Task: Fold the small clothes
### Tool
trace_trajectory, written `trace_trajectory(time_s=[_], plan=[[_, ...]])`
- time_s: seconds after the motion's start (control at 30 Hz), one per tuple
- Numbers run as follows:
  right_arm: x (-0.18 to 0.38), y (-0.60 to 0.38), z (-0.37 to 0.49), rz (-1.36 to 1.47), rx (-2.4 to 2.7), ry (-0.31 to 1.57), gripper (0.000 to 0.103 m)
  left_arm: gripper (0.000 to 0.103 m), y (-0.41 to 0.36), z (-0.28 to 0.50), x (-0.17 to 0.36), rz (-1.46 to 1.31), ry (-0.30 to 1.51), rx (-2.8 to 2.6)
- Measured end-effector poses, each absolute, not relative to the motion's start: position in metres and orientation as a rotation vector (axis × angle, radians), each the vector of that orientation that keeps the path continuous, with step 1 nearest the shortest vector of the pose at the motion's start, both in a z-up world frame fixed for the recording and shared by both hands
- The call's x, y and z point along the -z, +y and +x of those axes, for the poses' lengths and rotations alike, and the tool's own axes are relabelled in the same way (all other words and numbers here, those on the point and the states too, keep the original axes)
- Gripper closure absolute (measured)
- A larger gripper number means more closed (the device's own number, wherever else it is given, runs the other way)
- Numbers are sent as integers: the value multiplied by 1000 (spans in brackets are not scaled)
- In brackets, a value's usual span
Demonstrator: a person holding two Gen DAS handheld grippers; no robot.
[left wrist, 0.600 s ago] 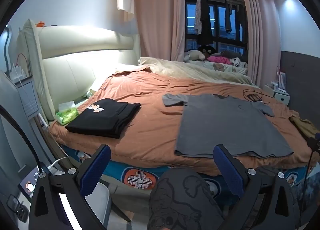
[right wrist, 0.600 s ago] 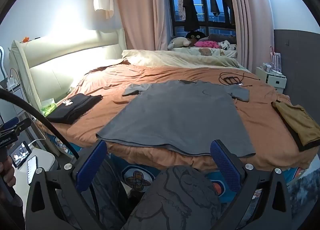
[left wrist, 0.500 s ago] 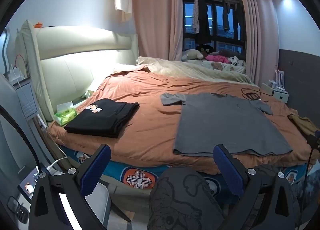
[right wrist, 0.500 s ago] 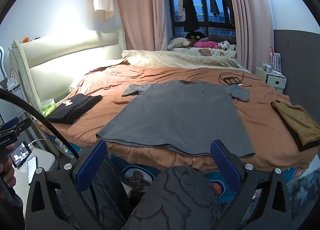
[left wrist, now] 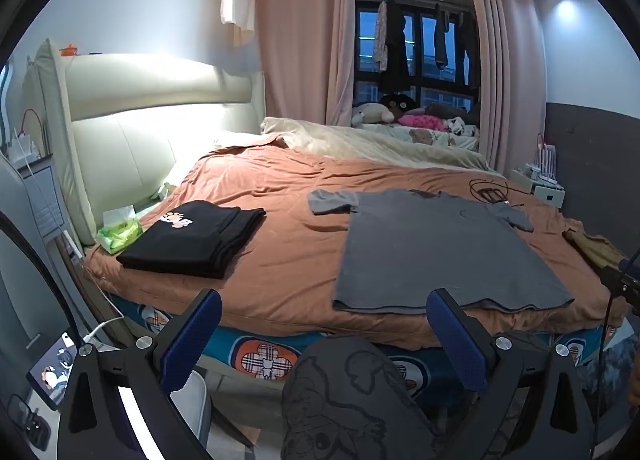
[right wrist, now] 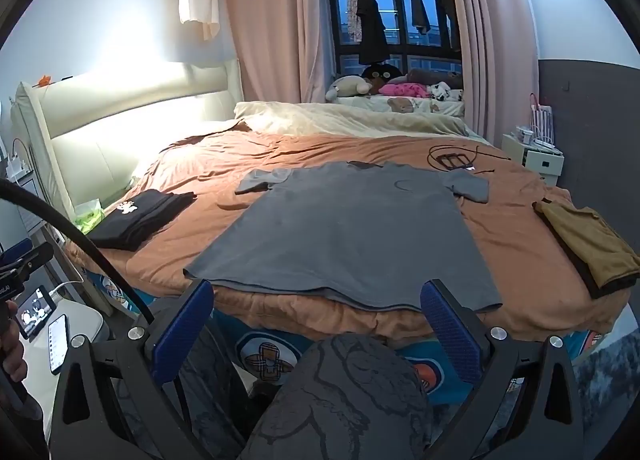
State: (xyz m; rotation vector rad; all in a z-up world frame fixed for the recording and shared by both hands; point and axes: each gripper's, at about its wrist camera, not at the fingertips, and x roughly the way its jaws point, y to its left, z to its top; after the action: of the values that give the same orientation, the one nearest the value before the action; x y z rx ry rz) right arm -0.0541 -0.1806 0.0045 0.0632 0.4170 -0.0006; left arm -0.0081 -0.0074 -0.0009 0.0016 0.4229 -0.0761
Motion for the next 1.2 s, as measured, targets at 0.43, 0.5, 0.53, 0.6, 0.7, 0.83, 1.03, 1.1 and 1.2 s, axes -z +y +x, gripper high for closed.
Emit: trace_trajectory(time_s=[0.43,0.5,0.53,0.6,0.7,0.83,1.03,1.1,1.2], plan=[[-9,-175,-63,52,9,406,0,0,-11,-13,-2,-3,406,101],[-5,-180,-55,52,14,407,0,0,-10,-13,-3,-6,404,103],[-5,-180,-55,51,16,406,0,0,-10,-13,-3,-8,403,103],[-5,-181,-54,54,17,405,0,0,-9,-13,-3,-10,400,105],[-5,-183,-52,55,18,405,0,0,-7,-13,-3,-13,397,108],[-5,-178,-53,52,20,404,0,0,-8,-15,-3,-14,393,110],[-5,-178,-53,52,23,404,0,0,-12,-15,-3,-15,396,109],[-4,-178,-54,51,23,405,0,0,-12,-15,-3,-16,395,111],[-5,-177,-55,43,38,400,0,0,-13,-15,-3,-14,395,109]])
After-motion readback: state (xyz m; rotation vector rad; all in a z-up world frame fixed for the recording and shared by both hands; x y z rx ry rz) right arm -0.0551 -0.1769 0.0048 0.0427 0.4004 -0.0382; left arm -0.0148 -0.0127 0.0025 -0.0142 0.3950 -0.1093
